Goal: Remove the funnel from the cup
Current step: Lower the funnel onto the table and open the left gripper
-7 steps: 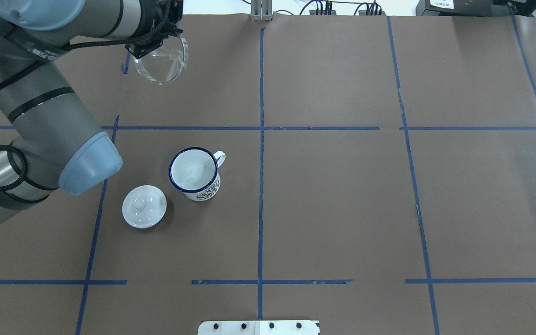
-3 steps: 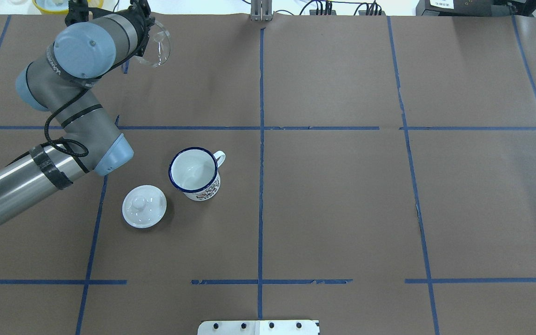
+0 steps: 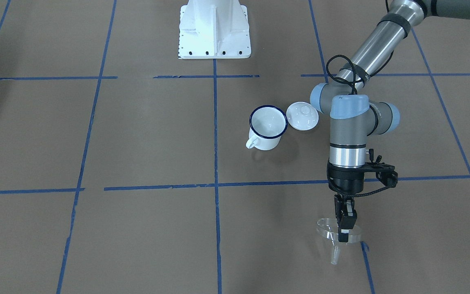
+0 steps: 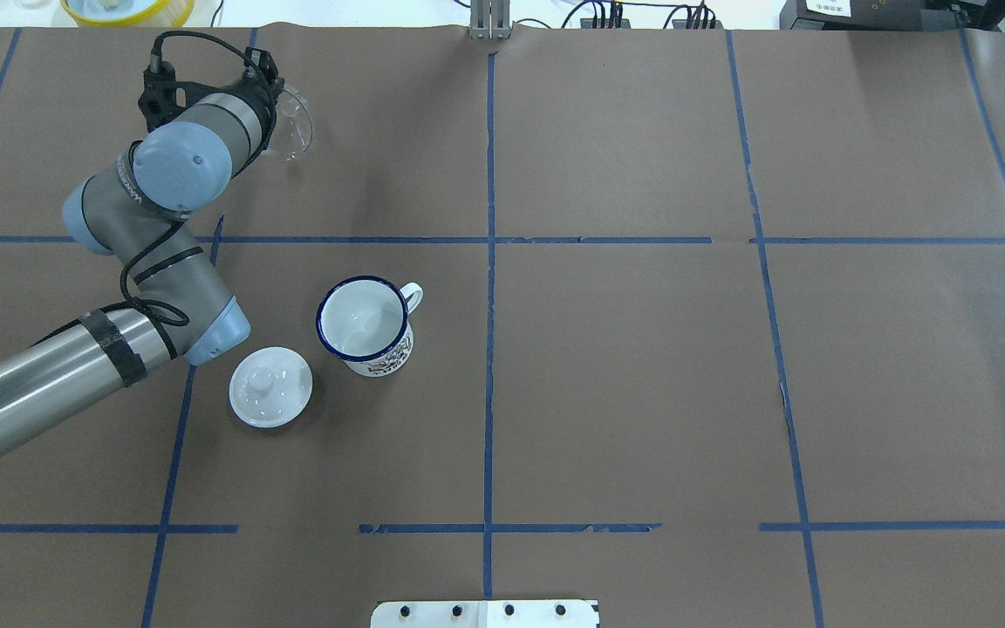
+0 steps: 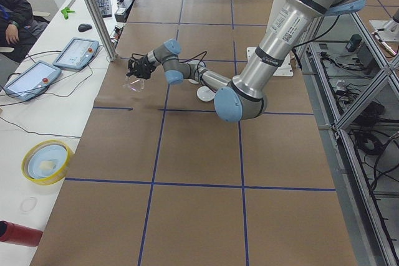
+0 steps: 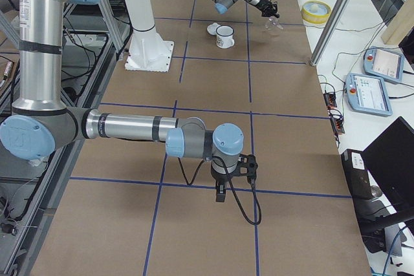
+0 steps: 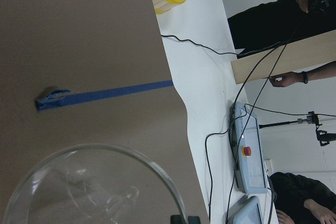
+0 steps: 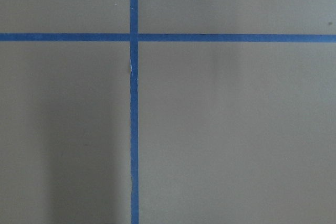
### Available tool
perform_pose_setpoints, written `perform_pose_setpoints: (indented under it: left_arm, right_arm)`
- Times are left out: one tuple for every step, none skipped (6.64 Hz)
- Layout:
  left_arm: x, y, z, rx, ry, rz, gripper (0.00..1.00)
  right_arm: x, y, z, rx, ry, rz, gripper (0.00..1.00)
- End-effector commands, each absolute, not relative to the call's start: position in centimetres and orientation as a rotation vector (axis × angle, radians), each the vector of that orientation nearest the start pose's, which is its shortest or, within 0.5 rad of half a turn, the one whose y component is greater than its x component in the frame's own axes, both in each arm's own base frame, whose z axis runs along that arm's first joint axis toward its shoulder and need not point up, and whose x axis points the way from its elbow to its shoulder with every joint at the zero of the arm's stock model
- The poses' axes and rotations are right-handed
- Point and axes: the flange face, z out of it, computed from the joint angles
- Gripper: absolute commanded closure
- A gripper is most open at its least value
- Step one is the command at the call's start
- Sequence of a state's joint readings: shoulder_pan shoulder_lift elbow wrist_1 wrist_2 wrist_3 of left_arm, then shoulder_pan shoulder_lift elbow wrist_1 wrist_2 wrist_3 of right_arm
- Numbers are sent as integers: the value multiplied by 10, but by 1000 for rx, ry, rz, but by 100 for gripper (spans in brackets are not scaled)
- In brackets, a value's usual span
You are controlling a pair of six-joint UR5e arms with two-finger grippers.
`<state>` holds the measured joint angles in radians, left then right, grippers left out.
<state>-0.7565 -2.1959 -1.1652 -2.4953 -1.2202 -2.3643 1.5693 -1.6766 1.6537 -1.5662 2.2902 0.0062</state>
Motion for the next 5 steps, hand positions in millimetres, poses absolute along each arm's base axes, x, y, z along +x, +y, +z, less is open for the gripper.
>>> perform_pose_setpoints:
  left_arm:
    - [449, -634, 374, 329, 1282, -1543, 100]
    - [449, -634, 374, 329, 1282, -1542, 92]
    - [449, -634, 374, 334, 1277, -1536, 72]
    - [448, -633, 373, 345, 1273, -1520, 3]
    - [441, -630, 348, 404, 1286, -1415, 0]
  right_arm:
    - [67, -446, 671, -20, -719, 11, 0]
    - [67, -446, 671, -20, -719, 11, 0]
    - [67, -446, 671, -20, -719, 11, 0]
    - [67, -446, 671, -20, -719, 11, 0]
    - [67, -446, 671, -20, -719, 11, 0]
